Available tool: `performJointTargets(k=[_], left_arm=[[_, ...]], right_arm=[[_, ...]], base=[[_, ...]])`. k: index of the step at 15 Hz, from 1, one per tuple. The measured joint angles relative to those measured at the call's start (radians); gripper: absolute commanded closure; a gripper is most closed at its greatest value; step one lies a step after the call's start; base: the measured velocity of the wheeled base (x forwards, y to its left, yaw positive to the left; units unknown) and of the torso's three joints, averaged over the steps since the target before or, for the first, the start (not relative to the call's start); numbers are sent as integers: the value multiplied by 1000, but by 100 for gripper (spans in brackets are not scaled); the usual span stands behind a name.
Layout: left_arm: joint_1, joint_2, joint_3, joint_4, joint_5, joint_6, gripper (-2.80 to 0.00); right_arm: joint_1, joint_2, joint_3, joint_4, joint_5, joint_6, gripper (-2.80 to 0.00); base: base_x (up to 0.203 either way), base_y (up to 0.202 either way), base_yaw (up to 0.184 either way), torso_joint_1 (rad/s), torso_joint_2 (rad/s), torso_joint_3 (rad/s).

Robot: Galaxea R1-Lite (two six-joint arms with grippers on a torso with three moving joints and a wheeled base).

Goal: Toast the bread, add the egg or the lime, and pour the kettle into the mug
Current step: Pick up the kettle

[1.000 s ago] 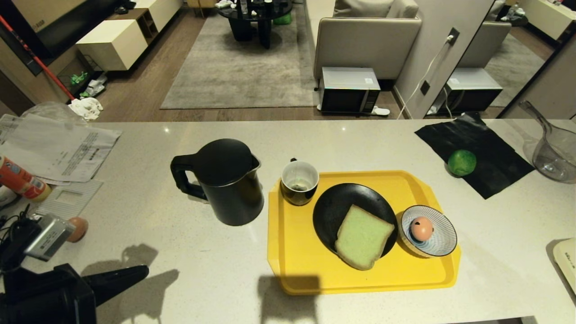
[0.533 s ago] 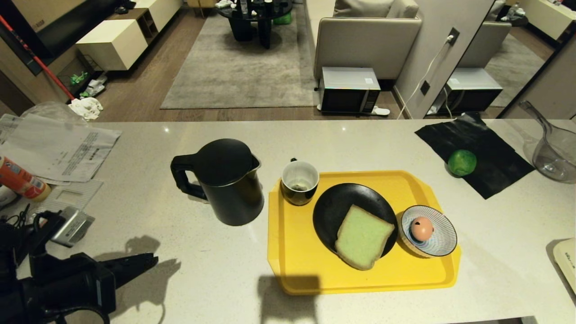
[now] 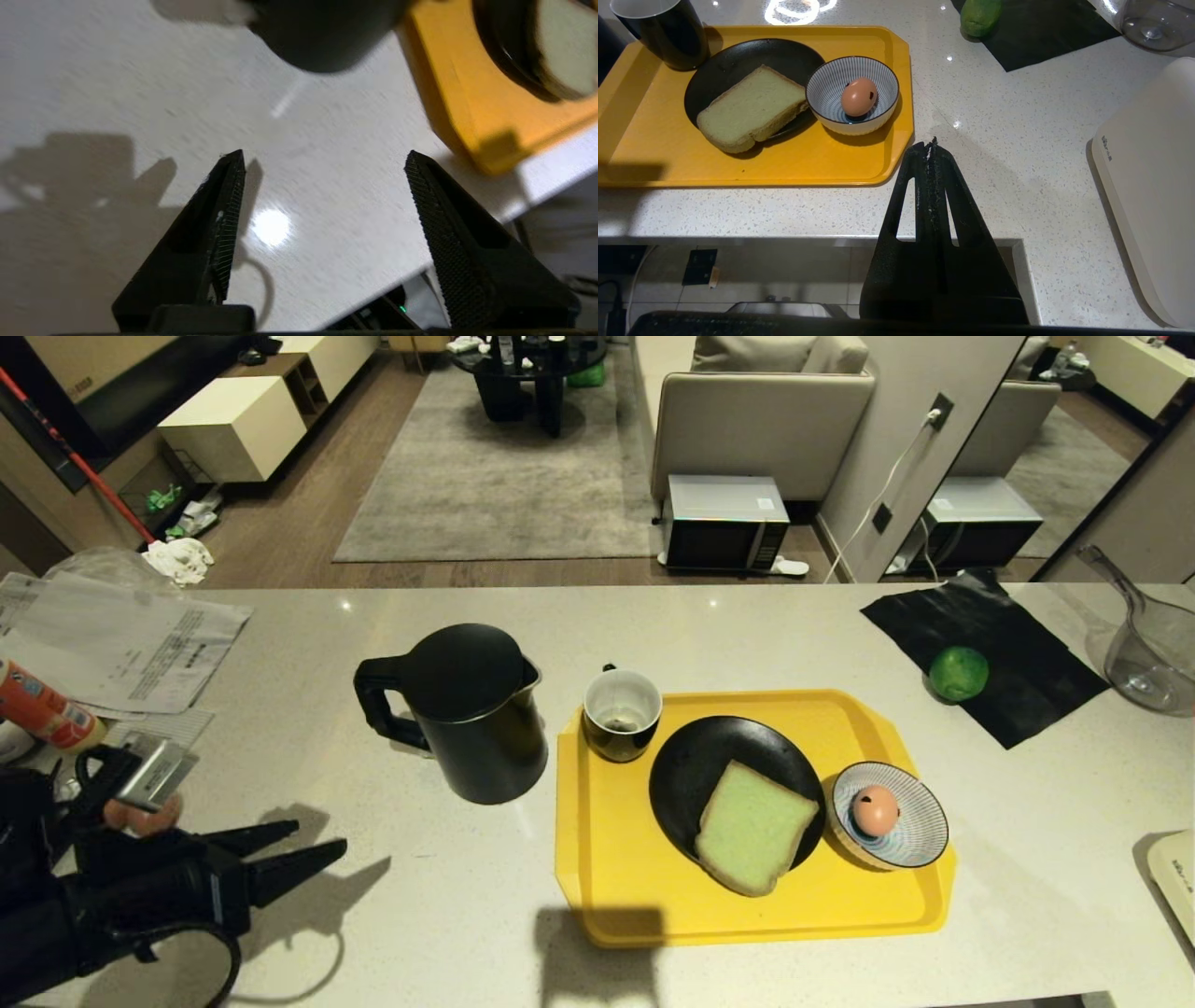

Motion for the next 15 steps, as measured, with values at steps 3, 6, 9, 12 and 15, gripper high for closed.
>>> performJointTargets(k=[3, 6, 9, 12, 15], left_arm=[[31, 65, -44, -71, 45, 9, -280], [36, 128, -80, -141, 78, 31, -280], [11, 190, -120, -184, 95, 42, -280], [-30, 265, -200, -193, 110, 65, -280], [-54, 330, -274, -198, 121, 67, -280]], right_arm=[[0, 0, 0, 0, 0, 0, 0], [0, 0, 0, 0, 0, 0, 0], [0, 0, 0, 0, 0, 0, 0], [0, 0, 0, 0, 0, 0, 0], [0, 0, 0, 0, 0, 0, 0]], base=[[0, 0, 0, 0, 0, 0], [0, 0, 0, 0, 0, 0], [0, 0, 0, 0, 0, 0], [0, 0, 0, 0, 0, 0], [0, 0, 0, 0, 0, 0]])
